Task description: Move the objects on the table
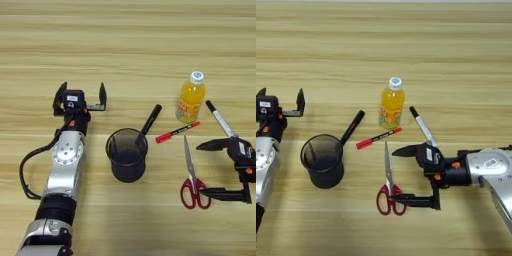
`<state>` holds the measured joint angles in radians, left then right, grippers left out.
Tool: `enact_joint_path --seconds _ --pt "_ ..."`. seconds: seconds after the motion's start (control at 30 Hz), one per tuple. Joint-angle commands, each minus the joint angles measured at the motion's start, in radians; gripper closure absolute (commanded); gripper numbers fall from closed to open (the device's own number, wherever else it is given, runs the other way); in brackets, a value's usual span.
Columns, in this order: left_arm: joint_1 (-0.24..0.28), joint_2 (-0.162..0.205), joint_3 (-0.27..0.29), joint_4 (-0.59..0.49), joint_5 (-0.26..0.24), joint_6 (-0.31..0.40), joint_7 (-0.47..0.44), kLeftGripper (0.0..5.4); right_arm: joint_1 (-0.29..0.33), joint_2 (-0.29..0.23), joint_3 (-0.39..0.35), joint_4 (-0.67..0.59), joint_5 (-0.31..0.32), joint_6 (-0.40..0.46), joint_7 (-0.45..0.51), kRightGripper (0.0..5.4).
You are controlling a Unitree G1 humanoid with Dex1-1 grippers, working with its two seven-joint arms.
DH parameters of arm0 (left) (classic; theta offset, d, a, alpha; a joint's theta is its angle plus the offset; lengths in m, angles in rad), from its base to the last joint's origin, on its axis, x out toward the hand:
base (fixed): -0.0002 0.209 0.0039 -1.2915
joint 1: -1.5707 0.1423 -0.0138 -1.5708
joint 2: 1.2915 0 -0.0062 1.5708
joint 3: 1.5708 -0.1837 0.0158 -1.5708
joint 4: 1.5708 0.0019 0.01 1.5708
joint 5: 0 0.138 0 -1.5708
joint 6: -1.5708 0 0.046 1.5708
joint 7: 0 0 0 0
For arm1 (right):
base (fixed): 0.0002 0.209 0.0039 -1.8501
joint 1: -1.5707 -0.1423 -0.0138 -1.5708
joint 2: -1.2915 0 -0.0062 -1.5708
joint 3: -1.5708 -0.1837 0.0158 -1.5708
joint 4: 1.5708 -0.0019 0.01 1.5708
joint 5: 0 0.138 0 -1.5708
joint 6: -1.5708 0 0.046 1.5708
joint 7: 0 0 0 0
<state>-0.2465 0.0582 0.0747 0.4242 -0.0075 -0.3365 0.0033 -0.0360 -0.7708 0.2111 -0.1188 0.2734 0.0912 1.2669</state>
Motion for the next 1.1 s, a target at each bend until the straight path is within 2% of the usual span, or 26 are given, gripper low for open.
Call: enact_joint_path --seconds 0.03,0.23,0.43,0.53,0.67,0.83,0.97,1.1 --pt "0.012 -0.002 -0.002 -0.005 0.006 0.006 0.006 0.0 0.014 -0.008 0.011 -0.008 -0.037 -0.034 -0.011 0.02" --pt "0.014 -0.003 -0.006 -0.008 0.01 0.006 0.01 0.0 0.05 0.052 0.024 -0.03 -0.091 -0.032 -0.132 0.02" --pt "0.016 0.0 -0.005 -0.01 0.011 0.006 0.01 0.0 0.174 0.118 -0.016 -0.148 -0.045 0.119 -0.297 0.02" --pt "0.015 0.004 -0.003 -0.002 0.009 0.004 0.007 0.0 0.233 0.114 -0.035 -0.198 -0.029 0.147 -0.329 0.02" --pt "0.013 0.01 0.001 0.002 0.006 0.003 0.004 0.0 0.278 0.153 -0.077 -0.239 -0.003 0.22 -0.421 0.02" --pt "0.012 0.018 0.006 0.006 0.003 0.004 -0.001 0.0 0.334 0.222 -0.104 -0.273 -0.014 0.248 -0.552 0.02" --pt "0.008 0.021 0.007 0.013 0.001 0.002 -0.004 0.0 0.357 0.28 -0.106 -0.272 -0.024 0.249 -0.637 0.02" --pt "0.006 0.021 0.008 0.017 0.001 0.0 -0.003 0.0 0.357 0.306 -0.075 -0.254 -0.016 0.276 -0.654 0.02"
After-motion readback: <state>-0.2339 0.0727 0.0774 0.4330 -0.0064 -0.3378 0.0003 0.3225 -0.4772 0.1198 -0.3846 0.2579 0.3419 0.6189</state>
